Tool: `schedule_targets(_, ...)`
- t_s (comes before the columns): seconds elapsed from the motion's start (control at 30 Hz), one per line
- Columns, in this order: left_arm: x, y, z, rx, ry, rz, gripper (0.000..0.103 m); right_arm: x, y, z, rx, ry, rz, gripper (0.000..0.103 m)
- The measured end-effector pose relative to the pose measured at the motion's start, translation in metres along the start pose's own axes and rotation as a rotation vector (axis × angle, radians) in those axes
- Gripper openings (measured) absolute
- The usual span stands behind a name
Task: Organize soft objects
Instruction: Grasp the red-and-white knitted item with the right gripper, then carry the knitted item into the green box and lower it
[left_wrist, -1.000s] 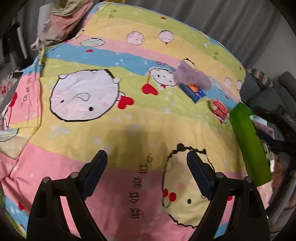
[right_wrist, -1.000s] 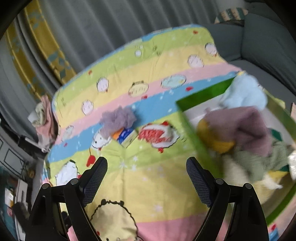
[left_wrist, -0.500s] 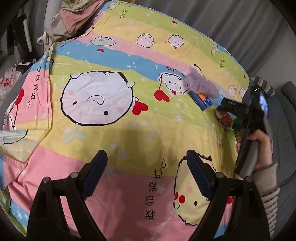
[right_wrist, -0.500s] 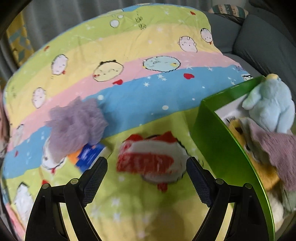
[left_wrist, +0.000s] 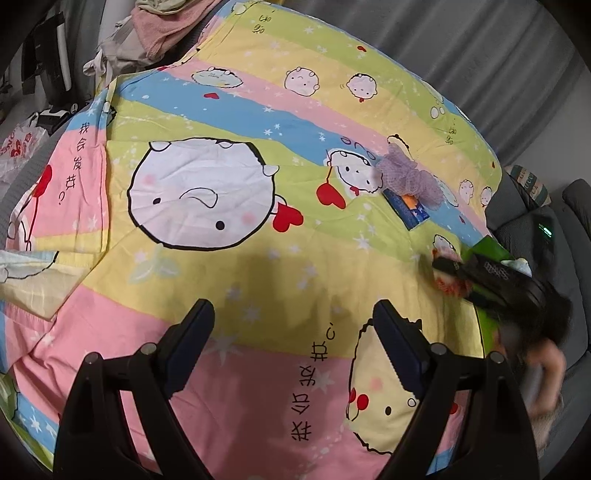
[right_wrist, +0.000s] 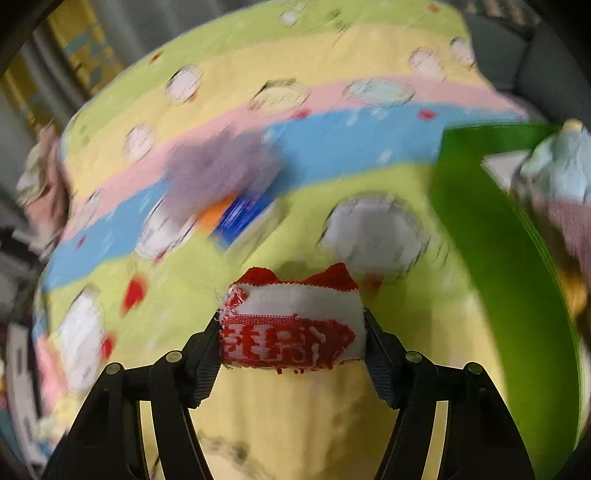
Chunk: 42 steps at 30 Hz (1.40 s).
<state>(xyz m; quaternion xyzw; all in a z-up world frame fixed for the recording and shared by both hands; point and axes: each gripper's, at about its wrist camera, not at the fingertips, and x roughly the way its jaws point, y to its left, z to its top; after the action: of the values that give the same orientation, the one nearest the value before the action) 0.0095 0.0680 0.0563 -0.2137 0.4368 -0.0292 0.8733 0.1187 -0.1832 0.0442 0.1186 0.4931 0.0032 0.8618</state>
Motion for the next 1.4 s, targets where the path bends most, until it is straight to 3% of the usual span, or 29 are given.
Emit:
schedule_targets(0.13, 0.001, 0.002, -0.003, -0.016, 0.012, -0.001, 0.087, -0.021, 0.017, -0.046, -0.064, 0.062, 0.117, 0.071)
schedule_targets(0.23, 0.002, -0.001, -0.007, -0.012, 0.024, -0.015, 0.087, -0.025, 0.026, -0.073, -0.125, 0.091, 0.118, 0.073)
schedule_targets(0.3, 0.003, -0.002, -0.01, -0.011, 0.028, -0.011, 0.087, -0.024, 0.028, -0.085, -0.138, 0.104, 0.118, 0.079)
schedule_targets(0.33, 0.005, -0.003, -0.011, -0.01, 0.034, -0.01, 0.087, -0.025, 0.028, -0.087, -0.149, 0.11, 0.11, 0.084)
schedule_targets(0.47, 0.014, -0.007, -0.018, -0.012, 0.071, -0.046, 0.087, -0.038, 0.017, -0.088, -0.137, 0.084, 0.116, 0.085)
schedule_targets(0.77, 0.032, -0.045, -0.033, 0.057, 0.119, -0.175, 0.087, -0.06, -0.017, -0.074, -0.019, -0.007, 0.262, 0.086)
schedule_targets(0.8, 0.036, -0.048, -0.035, 0.055, 0.133, -0.192, 0.087, -0.058, -0.016, -0.072, -0.02, -0.002, 0.278, 0.084)
schedule_targets(0.87, 0.043, -0.055, -0.039, 0.071, 0.143, -0.191, 0.087, -0.054, -0.012, -0.071, -0.025, 0.005, 0.299, 0.072)
schedule_targets(0.93, 0.044, -0.064, -0.039, 0.113, 0.119, -0.168, 0.086, -0.042, -0.008, -0.069, -0.014, 0.045, 0.305, 0.054)
schedule_targets(1.0, 0.046, -0.07, -0.04, 0.131, 0.114, -0.183, 0.085, -0.03, -0.006, -0.069, -0.005, 0.093, 0.33, 0.046)
schedule_targets(1.1, 0.049, -0.079, -0.043, 0.159, 0.112, -0.21, 0.058, -0.019, -0.007, -0.072, 0.007, 0.118, 0.318, 0.042)
schedule_targets(1.13, 0.052, -0.081, -0.045, 0.158, 0.136, -0.244, 0.043, -0.018, -0.007, -0.072, 0.007, 0.117, 0.316, 0.041)
schedule_targets(1.17, 0.053, -0.083, -0.045, 0.141, 0.158, -0.279, 0.036, -0.018, -0.007, -0.073, 0.004, 0.117, 0.32, 0.041)
schedule_targets(1.3, 0.043, -0.099, -0.047, 0.197, 0.126, -0.247, 0.035, -0.02, -0.013, -0.074, 0.017, 0.114, 0.339, 0.04)
schedule_targets(1.4, 0.031, -0.116, -0.043, 0.208, 0.094, -0.275, 0.035, -0.032, -0.02, -0.071, 0.031, 0.09, 0.349, 0.04)
